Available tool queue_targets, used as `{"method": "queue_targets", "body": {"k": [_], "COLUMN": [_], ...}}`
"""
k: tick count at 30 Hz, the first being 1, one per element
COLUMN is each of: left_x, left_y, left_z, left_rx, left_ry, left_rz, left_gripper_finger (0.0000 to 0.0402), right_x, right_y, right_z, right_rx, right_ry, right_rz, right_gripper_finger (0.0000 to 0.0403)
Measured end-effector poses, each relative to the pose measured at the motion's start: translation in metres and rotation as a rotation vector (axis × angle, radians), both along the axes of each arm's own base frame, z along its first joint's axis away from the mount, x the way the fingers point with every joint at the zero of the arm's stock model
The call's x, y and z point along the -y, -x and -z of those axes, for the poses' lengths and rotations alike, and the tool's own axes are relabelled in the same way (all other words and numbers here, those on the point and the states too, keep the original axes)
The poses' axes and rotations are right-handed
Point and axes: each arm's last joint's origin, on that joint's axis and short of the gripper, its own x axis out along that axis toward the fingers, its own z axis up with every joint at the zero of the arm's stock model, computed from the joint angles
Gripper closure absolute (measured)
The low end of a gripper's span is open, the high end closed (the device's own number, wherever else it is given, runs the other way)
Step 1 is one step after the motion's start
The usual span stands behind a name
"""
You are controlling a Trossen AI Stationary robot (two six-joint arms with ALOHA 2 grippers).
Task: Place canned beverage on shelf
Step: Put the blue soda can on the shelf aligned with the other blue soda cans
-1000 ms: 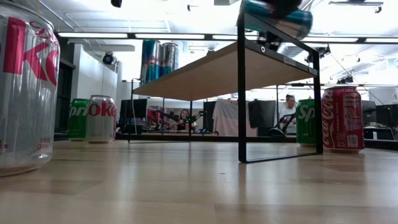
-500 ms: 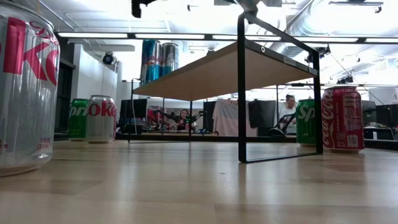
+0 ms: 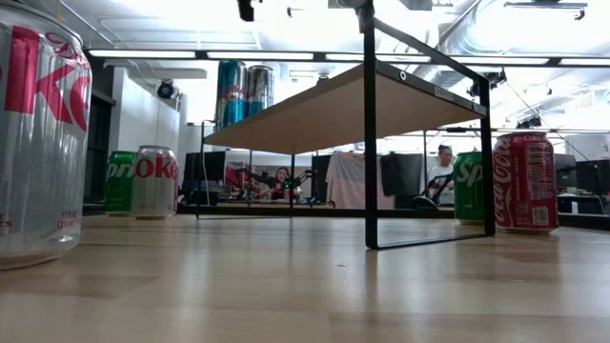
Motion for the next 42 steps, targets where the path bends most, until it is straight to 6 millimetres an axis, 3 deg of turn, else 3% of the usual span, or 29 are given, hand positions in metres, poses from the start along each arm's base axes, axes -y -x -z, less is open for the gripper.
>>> {"method": "queue_targets", "body": {"k": [17, 23, 27, 32, 39, 42], "left_x": [-0.006, -0.008, -0.012, -0.021, -0.024, -0.021], "left_y": [-0.038, -0.038, -0.038, -0.023, 0.01, 0.017], "left_z": [-0.013, -0.018, -0.019, -0.028, -0.038, -0.03], "left_rx": [-0.003, -0.003, -0.009, -0.053, -0.239, -0.371], "left_ry": [-0.089, -0.134, -0.151, -0.179, -0.267, -0.29], "left_rz": [0.042, 0.024, 0.003, -0.017, -0.077, -0.045], "left_gripper_finger": [0.0216, 0.0275, 0.0295, 0.0295, 0.0295, 0.0295], "right_x": [-0.013, -0.013, -0.013, -0.014, -0.01, -0.01], "right_y": [-0.003, -0.002, -0.002, 0.006, 0.029, 0.034], "right_z": [0.002, 0.0, 0.0, -0.004, -0.011, -0.015], "right_rx": [-0.011, -0.004, 0.0, -0.018, -0.093, -0.085], "right_ry": [0.103, 0.137, 0.157, 0.164, 0.142, 0.141], "right_rz": [0.071, 0.061, 0.053, 0.049, 0.034, 0.042], "right_gripper_finger": [0.02, 0.02, 0.0151, 0.0102, 0.0095, 0.0095]}}
